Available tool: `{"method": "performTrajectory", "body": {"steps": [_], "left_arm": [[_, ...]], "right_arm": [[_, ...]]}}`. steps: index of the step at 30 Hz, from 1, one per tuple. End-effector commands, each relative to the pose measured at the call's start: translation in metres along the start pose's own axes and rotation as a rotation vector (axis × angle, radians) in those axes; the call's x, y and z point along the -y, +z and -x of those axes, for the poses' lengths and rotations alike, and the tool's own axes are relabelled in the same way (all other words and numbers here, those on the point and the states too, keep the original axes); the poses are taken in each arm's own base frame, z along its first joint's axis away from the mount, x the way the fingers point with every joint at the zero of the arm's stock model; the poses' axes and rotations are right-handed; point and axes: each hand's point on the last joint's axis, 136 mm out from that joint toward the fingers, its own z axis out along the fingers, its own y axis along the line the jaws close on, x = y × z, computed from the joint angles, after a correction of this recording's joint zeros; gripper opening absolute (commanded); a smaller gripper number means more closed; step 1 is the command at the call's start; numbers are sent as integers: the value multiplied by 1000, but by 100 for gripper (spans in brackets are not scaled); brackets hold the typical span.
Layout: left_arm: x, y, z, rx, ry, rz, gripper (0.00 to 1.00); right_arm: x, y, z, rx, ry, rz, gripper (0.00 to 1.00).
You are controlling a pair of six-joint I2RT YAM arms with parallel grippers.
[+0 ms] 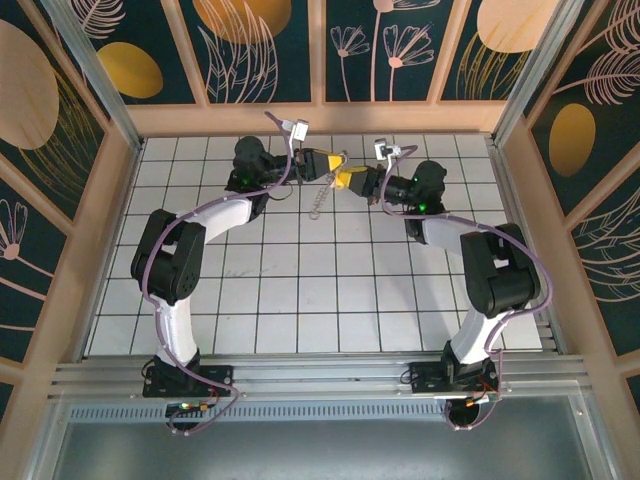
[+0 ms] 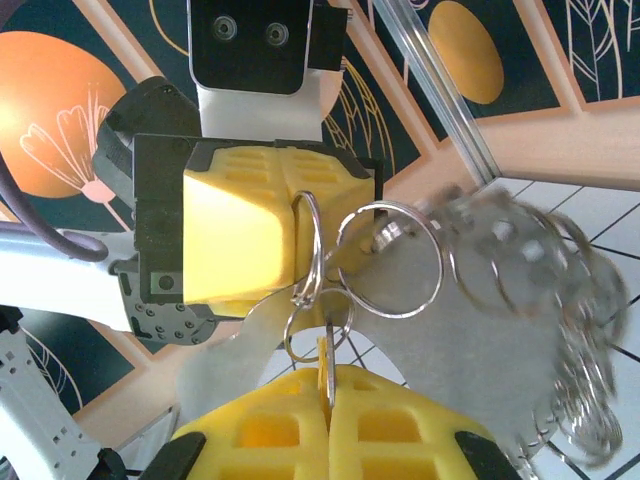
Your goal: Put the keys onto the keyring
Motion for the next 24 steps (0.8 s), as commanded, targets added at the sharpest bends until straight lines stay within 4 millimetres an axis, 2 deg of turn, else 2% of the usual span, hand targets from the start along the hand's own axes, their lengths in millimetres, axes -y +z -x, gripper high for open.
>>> {"method": "performTrajectory", "body": {"steps": [1, 11, 20, 24], "left_arm": [[29, -1, 17, 41, 99, -47, 0], [30, -2, 16, 45, 98, -50, 0], [28, -2, 12, 45, 89, -50, 0], [28, -2, 11, 48, 90, -49, 0]], "right_arm": [[-4, 9, 6, -2, -11, 28, 0], [2, 6, 5, 3, 0, 10, 0], [-10, 33, 4, -45, -15, 80, 0], [-4, 32, 2, -56, -12, 58, 0]]}}
